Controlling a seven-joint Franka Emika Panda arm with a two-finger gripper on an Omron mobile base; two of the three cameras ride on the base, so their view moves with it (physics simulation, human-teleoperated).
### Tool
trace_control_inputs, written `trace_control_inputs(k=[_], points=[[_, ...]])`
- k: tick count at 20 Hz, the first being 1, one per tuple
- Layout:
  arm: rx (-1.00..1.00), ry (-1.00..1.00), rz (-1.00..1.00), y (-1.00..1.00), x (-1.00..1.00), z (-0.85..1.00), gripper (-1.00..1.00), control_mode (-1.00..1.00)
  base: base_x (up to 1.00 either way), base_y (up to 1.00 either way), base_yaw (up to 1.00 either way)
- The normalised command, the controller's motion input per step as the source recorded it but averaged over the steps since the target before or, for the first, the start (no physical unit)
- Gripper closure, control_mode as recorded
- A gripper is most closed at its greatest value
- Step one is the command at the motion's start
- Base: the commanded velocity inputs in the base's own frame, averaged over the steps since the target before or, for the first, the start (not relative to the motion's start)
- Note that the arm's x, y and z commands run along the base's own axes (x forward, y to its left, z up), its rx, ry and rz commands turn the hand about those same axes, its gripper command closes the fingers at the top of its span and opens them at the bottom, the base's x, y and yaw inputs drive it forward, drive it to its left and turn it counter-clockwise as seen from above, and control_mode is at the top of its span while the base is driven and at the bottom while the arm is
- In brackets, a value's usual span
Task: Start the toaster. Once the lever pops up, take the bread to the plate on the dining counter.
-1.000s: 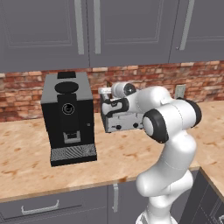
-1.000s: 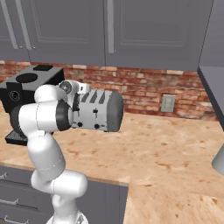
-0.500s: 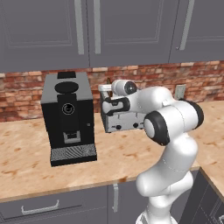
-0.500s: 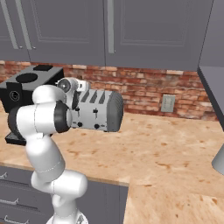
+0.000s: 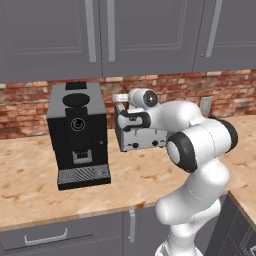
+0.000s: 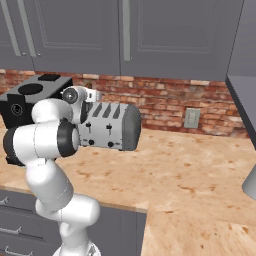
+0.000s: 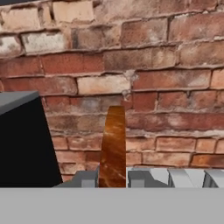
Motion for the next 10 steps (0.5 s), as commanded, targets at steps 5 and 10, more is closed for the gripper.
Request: trace_control_inputs(k=[5,10], points=[[0.00,0.00,0.00,-0.03,-0.19,0.08,1.00,-1.00,0.00,0.00,0.00],[0.00,0.00,0.01,-0.25,-0.07,0.10,1.00,-1.00,0.00,0.00,0.00]])
